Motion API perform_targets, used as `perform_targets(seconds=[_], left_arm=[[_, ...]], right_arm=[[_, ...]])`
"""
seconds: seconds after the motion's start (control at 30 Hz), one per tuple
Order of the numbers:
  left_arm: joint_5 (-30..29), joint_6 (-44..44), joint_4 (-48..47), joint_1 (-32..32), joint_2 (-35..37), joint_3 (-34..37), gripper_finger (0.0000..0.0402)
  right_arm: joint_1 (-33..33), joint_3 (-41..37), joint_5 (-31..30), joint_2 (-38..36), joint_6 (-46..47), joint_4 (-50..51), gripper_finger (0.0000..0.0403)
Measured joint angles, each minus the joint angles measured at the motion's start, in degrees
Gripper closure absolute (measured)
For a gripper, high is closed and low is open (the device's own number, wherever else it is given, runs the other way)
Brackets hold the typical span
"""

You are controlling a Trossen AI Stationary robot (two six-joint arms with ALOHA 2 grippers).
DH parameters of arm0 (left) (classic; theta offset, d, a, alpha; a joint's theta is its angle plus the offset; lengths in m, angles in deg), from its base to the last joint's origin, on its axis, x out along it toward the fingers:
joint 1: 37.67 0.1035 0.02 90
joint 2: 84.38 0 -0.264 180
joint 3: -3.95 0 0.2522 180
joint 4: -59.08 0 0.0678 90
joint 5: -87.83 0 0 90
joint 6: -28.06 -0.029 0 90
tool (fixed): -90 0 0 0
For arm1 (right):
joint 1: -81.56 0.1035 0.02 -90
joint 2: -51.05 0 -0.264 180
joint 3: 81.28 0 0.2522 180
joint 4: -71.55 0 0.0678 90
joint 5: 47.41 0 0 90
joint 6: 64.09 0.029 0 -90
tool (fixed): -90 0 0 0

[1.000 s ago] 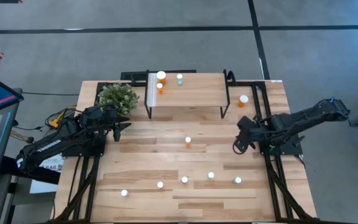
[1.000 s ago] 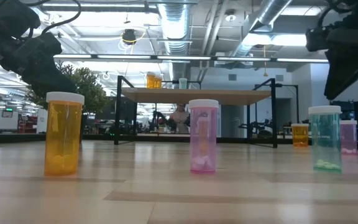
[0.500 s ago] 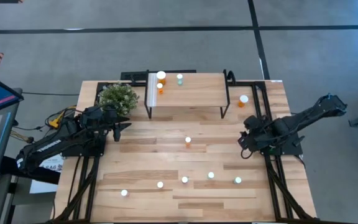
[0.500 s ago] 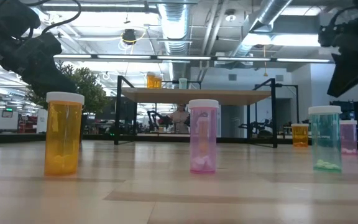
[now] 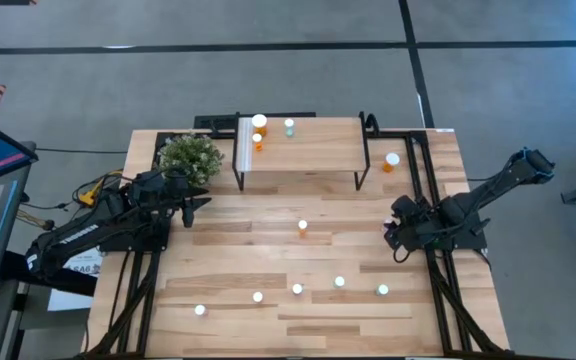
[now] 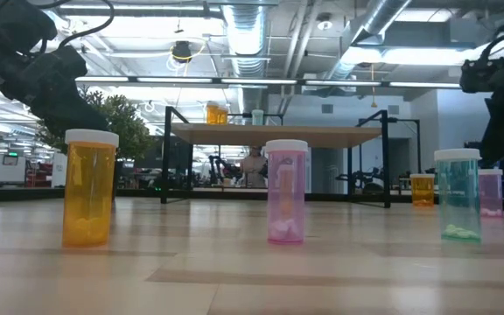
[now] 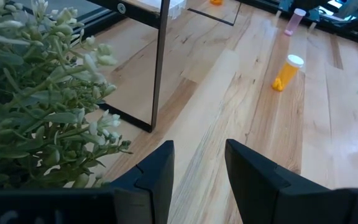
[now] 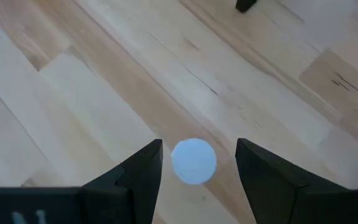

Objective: Pick and place medicine bottles onto shelf by color
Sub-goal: Put the small top pink pill bottle on the shelf

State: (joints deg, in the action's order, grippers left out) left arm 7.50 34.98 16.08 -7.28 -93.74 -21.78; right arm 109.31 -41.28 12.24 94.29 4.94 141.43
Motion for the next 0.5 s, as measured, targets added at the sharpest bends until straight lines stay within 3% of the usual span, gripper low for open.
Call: perform_targets(seconds=[0.5], left_arm=[[0.0,0.0,0.0,0.0,0.0,0.0,0.0272]], right_arm=[[0.0,0.0,0.3,1.0,1.5,0.2,0.0178]])
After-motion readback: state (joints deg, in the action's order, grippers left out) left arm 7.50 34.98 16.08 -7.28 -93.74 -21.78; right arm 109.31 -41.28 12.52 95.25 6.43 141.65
